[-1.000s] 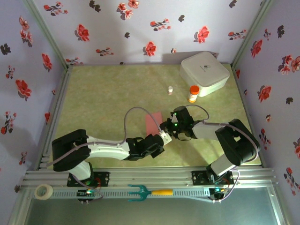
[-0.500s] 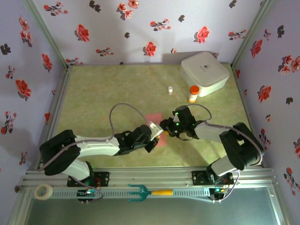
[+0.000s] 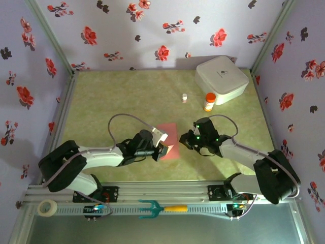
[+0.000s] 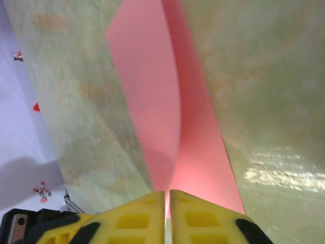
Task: Fold a paper plane with a square sheet of paper (pick it up from the middle)
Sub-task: Fold the triangle a second time at the center of the table.
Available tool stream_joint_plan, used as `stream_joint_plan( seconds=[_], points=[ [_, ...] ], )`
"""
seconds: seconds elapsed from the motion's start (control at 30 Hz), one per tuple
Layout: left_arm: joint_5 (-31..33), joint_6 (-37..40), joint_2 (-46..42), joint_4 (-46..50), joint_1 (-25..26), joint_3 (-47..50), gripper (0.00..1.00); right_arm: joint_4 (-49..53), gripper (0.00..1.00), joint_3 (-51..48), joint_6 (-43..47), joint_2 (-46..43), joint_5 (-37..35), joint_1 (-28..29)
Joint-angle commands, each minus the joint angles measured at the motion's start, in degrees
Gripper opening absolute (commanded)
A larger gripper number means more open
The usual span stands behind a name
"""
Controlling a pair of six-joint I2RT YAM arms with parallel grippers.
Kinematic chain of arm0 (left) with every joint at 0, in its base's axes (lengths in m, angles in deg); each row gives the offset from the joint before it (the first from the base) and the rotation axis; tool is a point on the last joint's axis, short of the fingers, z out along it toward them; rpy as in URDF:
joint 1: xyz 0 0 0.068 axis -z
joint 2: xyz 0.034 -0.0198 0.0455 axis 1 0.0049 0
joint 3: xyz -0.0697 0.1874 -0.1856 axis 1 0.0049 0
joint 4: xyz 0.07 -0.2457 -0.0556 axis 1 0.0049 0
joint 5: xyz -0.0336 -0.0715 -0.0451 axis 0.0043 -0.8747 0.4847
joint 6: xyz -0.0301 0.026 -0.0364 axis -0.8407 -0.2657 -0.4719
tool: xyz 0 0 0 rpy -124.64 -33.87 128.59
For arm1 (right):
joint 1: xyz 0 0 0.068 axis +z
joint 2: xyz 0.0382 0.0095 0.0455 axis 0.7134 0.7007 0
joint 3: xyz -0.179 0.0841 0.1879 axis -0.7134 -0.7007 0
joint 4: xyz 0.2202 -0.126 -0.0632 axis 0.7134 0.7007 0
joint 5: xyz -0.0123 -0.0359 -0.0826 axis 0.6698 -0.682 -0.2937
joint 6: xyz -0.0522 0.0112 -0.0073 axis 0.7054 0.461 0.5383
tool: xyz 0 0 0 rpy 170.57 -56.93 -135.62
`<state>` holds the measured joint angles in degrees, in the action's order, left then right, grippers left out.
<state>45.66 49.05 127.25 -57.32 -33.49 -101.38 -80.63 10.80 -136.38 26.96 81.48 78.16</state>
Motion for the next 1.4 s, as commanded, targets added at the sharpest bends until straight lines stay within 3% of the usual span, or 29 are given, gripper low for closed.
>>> stream_joint_plan(
  seconds=[0.0, 0.27, 0.47, 0.53, 1.03, 1.13, 1.37],
  points=[
    [-1.33, -1.41, -1.42, -2.41, -0.72, 0.8, 0.0, -2.36, 0.06, -1.05, -1.53, 0.61, 1.02, 2.54],
    [-1.3, -1.72, -1.46, -1.99, -1.16, 0.96, 0.0, -11.1, 0.03, 0.64, -4.52, 8.2, 2.04, 6.88],
    [-1.41, -1.98, -1.2, -2.12, -1.56, 1.12, 0.0, -11.36, 0.02, 0.85, -4.78, 9.14, 1.38, 6.91],
    [-1.39, -2.2, -0.98, -2.5, -1.69, 1.04, 0.05, -10.95, 0.02, 0.84, -4.54, 9.15, 1.38, 6.91],
    [-2.88, -3.68, 3.72, -6.11, -2.14, 0.15, 0.14, -11.16, 0.02, 0.67, -4.44, 10.15, 1.74, 6.91],
    [-2.86, -3.78, 3.95, -6.45, -2.21, 0.14, 0.13, -11.09, 0.02, 0.66, -4.44, 10.18, 1.8, 6.9],
    [-3.06, -3.74, 3.57, -6.21, -2.92, 0.2, 0.0, -8.28, 0.04, 0.84, -3.21, 9.69, 0.45, 6.91]
  ],
)
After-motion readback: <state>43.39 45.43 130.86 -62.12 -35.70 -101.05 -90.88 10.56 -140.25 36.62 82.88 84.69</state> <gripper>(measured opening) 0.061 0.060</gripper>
